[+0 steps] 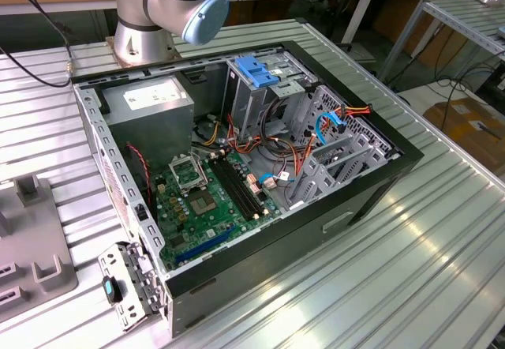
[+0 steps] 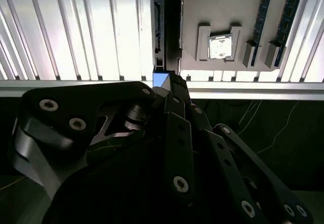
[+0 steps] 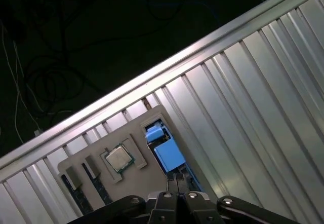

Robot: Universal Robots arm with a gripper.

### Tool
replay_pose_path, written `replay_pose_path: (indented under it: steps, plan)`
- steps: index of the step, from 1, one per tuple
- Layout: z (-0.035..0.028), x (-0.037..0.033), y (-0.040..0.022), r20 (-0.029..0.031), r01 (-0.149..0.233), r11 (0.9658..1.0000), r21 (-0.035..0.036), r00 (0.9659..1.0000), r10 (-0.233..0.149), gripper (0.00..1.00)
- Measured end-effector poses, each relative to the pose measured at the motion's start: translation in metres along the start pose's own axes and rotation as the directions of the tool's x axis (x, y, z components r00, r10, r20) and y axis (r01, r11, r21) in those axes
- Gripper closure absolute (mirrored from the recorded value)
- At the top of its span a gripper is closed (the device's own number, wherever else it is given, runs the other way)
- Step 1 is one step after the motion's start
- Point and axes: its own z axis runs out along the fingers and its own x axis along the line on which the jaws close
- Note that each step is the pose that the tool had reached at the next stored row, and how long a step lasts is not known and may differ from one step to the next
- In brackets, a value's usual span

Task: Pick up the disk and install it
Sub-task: 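Pick up the disk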

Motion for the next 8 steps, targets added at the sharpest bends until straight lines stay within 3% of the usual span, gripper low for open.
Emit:
replay_pose_path:
  steps: [5,7,8]
  plan:
    - [0.0000,0.0000,0.0000,-0.0004,0.089,0.9961,0.0010,0.9961,-0.089,0.89]
    - [0.0000,0.0000,0.0000,-0.0006,0.124,0.9923,0.0013,0.9923,-0.124,0.89]
    - [0.0000,0.0000,0.0000,-0.0008,0.149,0.9888,0.0015,0.9888,-0.149,0.89]
